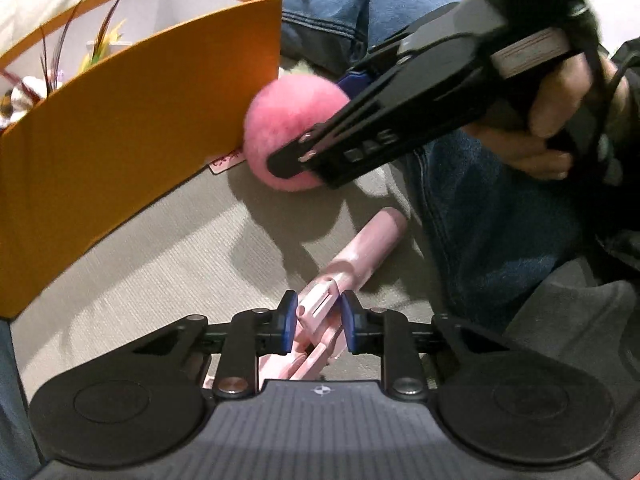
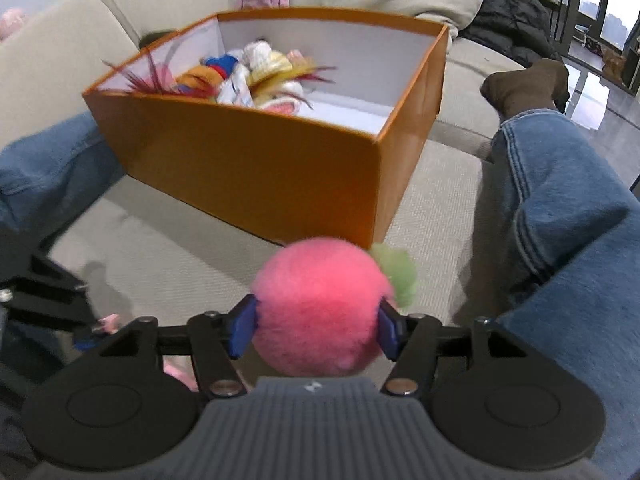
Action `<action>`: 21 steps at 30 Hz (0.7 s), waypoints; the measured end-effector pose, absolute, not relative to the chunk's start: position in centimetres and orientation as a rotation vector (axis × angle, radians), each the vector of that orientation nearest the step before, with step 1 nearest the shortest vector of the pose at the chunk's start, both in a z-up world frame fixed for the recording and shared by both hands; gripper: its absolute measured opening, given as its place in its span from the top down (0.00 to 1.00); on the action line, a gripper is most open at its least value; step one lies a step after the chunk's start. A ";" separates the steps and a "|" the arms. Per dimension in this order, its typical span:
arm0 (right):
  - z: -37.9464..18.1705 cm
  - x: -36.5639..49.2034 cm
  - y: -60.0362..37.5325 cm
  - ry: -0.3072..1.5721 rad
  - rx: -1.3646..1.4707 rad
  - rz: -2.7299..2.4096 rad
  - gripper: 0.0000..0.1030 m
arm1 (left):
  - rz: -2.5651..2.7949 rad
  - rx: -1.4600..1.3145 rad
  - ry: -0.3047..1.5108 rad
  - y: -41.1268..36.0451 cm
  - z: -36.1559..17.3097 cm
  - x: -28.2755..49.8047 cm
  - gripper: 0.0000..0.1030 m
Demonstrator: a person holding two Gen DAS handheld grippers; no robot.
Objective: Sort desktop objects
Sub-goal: 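Grasp the pink pompom ball with the right tool while the left tool grasps the pink roller tube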
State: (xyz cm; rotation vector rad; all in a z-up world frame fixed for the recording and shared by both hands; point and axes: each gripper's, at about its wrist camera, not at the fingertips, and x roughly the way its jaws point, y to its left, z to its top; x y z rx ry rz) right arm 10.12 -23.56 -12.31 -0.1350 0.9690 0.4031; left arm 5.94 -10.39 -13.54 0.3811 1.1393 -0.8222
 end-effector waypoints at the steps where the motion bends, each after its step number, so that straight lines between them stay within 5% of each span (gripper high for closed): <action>1: -12.6 10.3 -23.3 0.973 -0.152 0.391 0.38 | -0.817 0.371 1.148 -10.5 -13.5 6.1 0.74; 6: -14.7 11.6 -24.1 1.035 -0.104 0.350 0.53 | -0.806 0.345 1.155 -10.2 -13.5 6.2 0.74; 21: -10.5 8.8 -26.0 0.957 -0.029 0.371 0.59 | -0.683 0.127 1.159 -5.4 -10.8 6.1 0.94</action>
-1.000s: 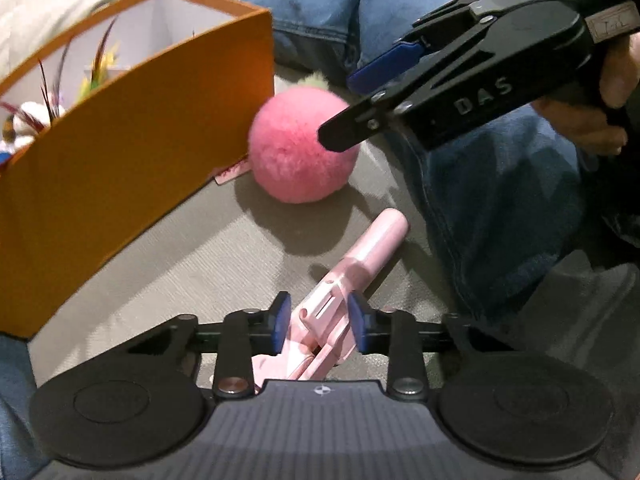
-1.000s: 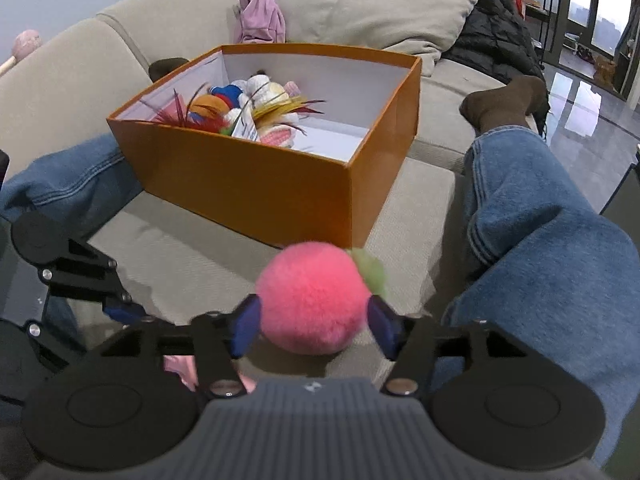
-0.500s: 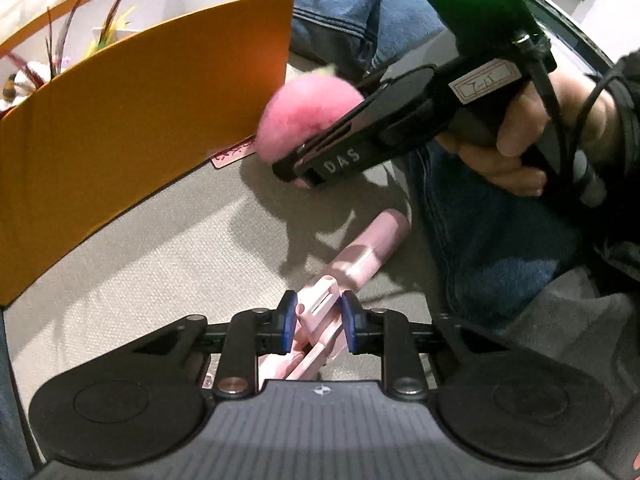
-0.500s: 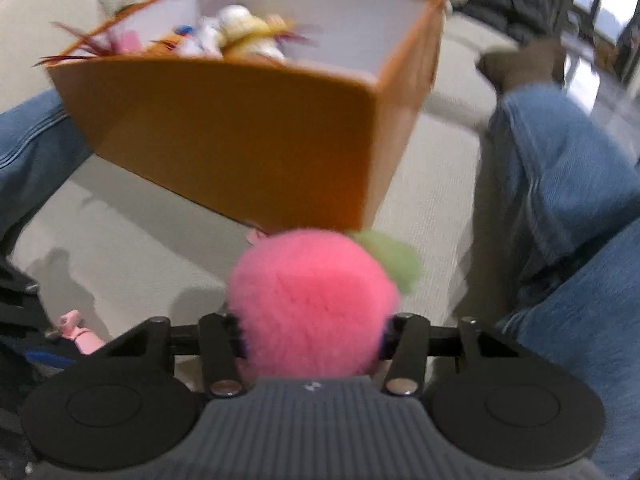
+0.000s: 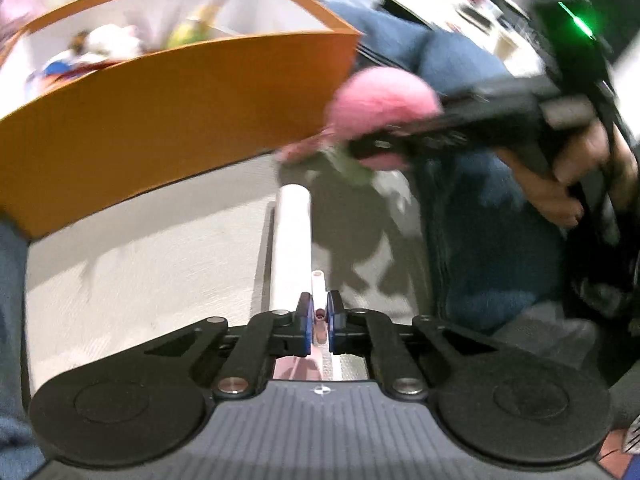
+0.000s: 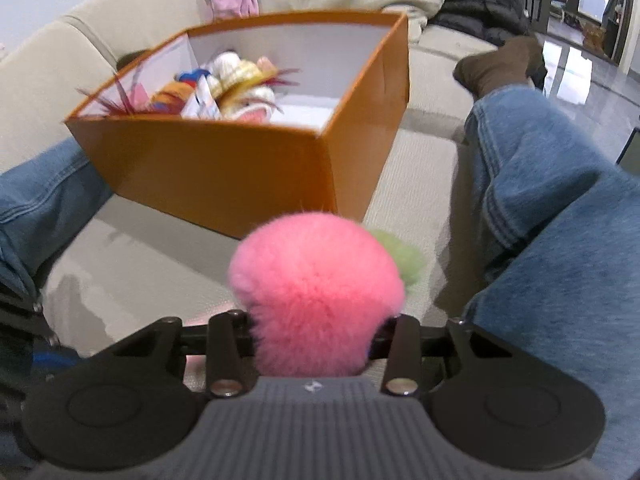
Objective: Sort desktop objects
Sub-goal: 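Grasp the pink pompom ball with the right tool while the left tool grasps the pink roller tube, then carry the pompom ball and pink roller tube over the orange box with both tools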
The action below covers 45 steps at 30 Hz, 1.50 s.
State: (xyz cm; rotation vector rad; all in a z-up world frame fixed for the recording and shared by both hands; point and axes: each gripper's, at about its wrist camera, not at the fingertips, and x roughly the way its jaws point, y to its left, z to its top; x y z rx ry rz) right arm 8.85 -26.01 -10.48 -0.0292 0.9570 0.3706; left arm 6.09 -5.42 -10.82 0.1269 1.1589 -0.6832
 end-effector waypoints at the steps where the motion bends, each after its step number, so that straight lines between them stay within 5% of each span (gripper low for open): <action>1: -10.0 8.6 -26.1 0.944 -0.032 0.372 0.59 | -0.663 0.096 1.152 -4.7 -10.6 6.2 0.93; 23: 2.9 14.8 -23.0 0.702 -0.115 0.582 0.59 | -0.545 -0.205 0.787 2.5 3.5 8.7 0.94; 45: -6.7 31.8 -18.4 0.918 -0.136 0.541 0.51 | -0.464 -0.304 0.832 2.5 1.8 21.5 0.94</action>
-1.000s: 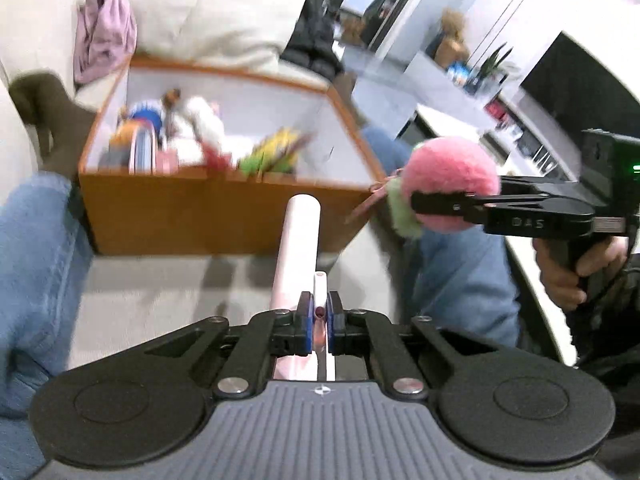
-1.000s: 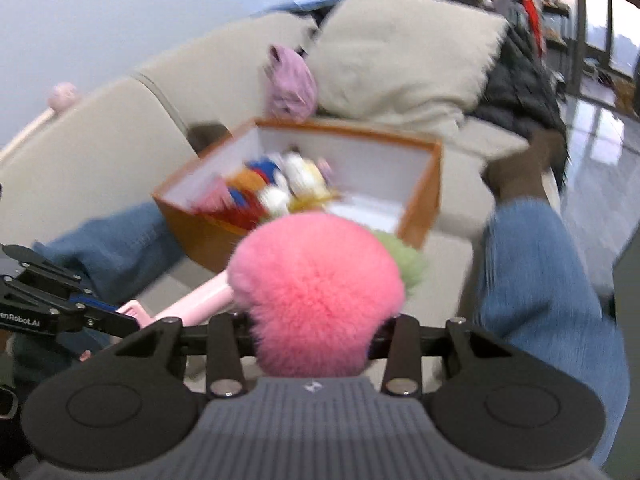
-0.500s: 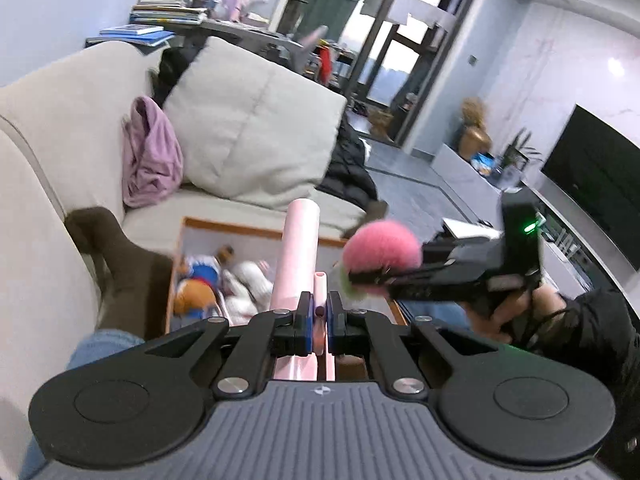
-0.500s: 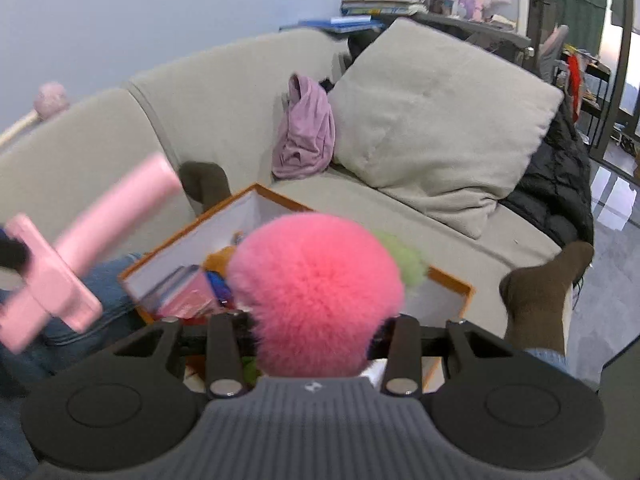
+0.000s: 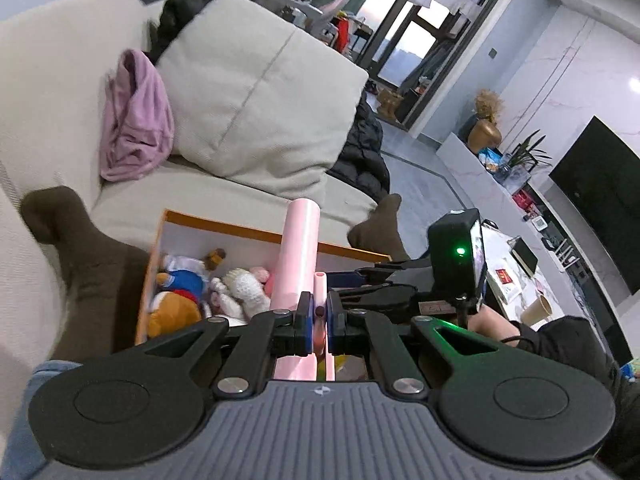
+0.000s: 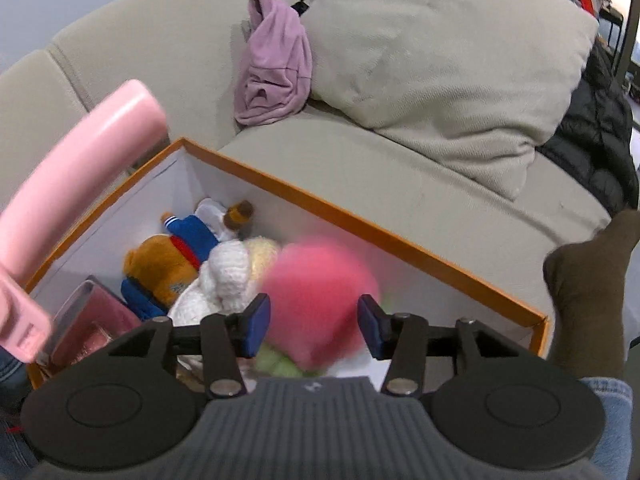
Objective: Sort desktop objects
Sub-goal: 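Carry the pompom ball and pink roller tube over the orange box with both tools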
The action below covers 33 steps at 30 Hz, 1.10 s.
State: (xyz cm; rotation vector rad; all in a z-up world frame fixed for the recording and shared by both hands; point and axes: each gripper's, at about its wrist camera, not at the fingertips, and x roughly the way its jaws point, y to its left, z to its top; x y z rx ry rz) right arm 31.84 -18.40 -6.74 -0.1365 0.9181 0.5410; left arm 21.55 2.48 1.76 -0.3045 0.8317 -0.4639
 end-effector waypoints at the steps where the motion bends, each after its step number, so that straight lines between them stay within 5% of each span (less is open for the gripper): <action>1: -6.4 31.6 -19.0 0.908 -0.119 0.534 0.51 | -0.471 -0.308 0.839 2.1 1.6 21.9 0.94; 12: -2.4 24.3 -29.7 0.568 0.097 0.188 0.48 | -0.542 -0.397 0.936 -3.2 -0.3 25.0 0.94; 23: -7.8 22.4 -32.3 0.682 0.127 0.051 0.50 | -0.479 -0.395 1.075 -10.0 -5.7 27.4 0.94; 33: -8.6 22.1 -31.3 0.712 0.112 0.110 0.65 | -0.404 -0.390 1.136 -12.5 -9.6 28.0 0.93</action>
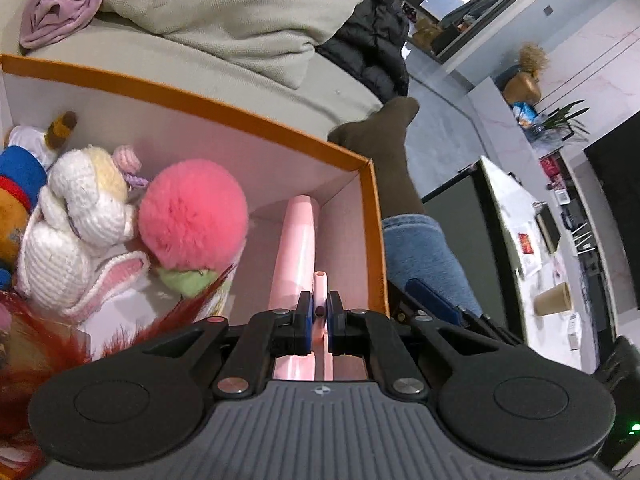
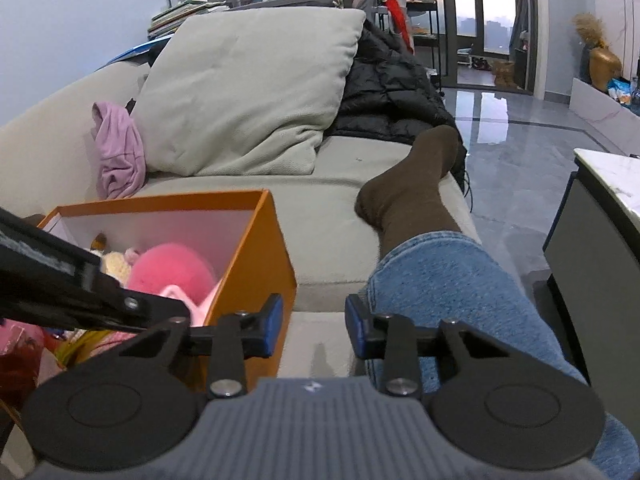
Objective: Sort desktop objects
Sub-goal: 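Carry the pompom ball and pink roller tube over the orange box with both tools, then lower the pompom ball and roller tube into the orange box and open both tools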
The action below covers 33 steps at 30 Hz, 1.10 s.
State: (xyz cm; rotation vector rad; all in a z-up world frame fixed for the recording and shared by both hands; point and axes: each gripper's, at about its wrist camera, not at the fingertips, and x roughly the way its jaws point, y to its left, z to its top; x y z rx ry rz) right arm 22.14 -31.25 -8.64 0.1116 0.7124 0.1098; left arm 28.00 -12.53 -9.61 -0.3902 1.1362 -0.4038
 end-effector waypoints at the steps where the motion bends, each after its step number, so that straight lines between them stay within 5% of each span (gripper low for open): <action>1: -8.8 22.1 -31.2 0.716 0.111 0.112 0.65 | -0.401 -0.393 1.144 -12.6 -9.8 28.0 0.93; 20: -8.5 21.5 -31.0 0.708 0.089 0.111 0.64 | -0.304 -0.431 1.293 -11.7 -12.4 27.9 0.91; 33: -4.8 16.8 -29.9 0.632 0.099 0.145 0.58 | -0.367 -0.276 0.986 -8.6 -3.6 21.0 0.78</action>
